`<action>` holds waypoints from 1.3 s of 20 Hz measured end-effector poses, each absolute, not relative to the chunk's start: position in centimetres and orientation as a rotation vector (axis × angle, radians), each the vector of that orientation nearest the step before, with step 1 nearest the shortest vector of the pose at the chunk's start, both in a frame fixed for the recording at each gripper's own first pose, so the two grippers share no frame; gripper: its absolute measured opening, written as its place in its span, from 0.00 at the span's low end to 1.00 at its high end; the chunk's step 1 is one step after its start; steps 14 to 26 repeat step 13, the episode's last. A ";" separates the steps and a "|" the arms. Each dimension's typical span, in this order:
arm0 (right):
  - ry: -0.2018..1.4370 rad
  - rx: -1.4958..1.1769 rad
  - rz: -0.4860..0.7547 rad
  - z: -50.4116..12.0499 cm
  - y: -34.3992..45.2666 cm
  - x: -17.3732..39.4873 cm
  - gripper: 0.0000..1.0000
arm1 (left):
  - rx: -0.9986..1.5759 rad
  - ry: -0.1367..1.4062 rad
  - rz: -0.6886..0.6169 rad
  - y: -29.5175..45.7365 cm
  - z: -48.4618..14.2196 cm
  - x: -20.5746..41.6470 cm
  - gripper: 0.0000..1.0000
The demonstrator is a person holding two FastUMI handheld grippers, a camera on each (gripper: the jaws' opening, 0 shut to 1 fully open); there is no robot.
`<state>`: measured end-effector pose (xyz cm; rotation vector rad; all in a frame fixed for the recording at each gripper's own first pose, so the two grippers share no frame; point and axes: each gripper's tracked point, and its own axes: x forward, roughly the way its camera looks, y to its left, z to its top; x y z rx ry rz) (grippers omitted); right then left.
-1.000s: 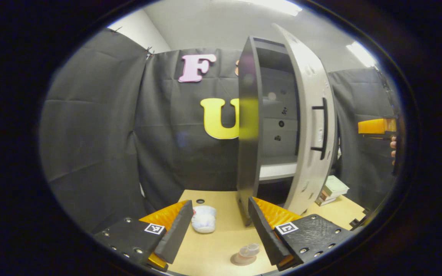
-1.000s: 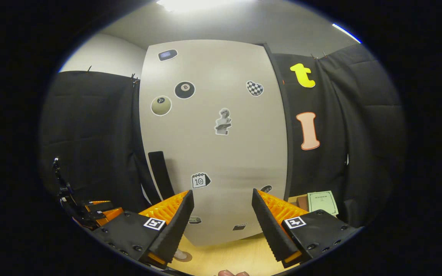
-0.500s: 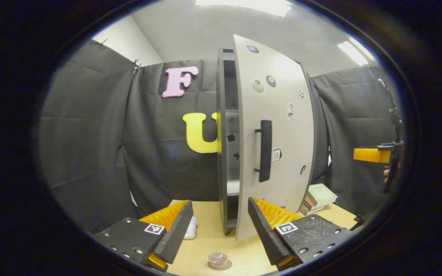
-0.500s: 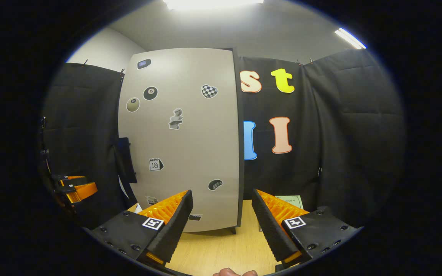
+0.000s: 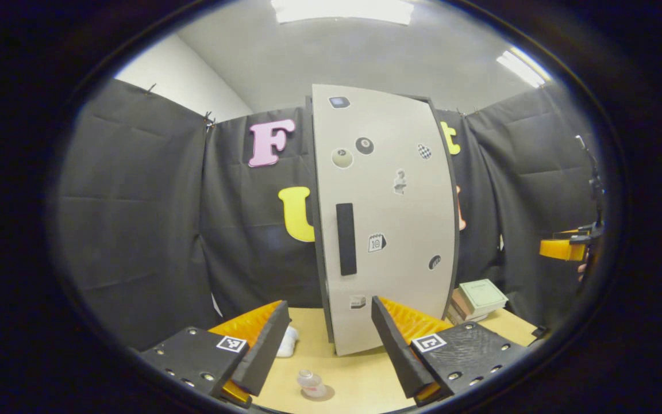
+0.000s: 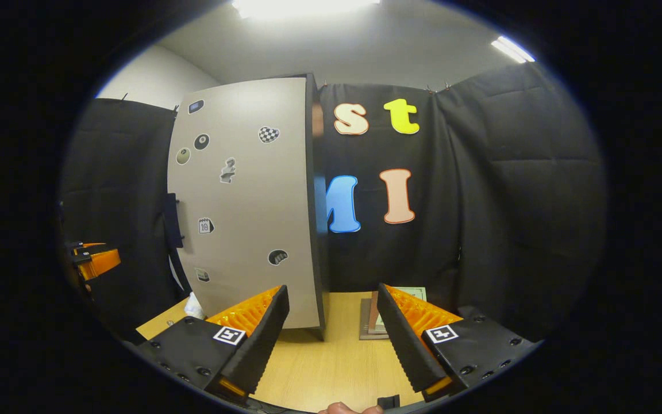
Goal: Open the cabinet door with the right hand, grasp the bottle in the cabinet with the left hand and place it on the coaster, then close the cabinet door with the right hand.
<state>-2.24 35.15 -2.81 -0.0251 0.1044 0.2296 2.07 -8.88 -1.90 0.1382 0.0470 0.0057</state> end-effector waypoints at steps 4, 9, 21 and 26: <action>0.106 0.009 0.225 -2.9 34.0 -3.0 0.98 | 0.109 0.054 0.002 -10.3 -2.0 1.2 0.88; 0.133 0.027 0.189 -4.2 32.7 -2.8 0.98 | 0.068 0.036 -0.013 -10.4 -1.6 1.2 0.87; 0.121 0.025 0.171 -4.2 32.5 -2.6 0.98 | -0.010 0.038 -0.024 -9.6 -1.3 2.1 0.89; 0.121 0.025 0.171 -4.2 32.5 -2.6 0.98 | -0.010 0.038 -0.024 -9.6 -1.3 2.1 0.89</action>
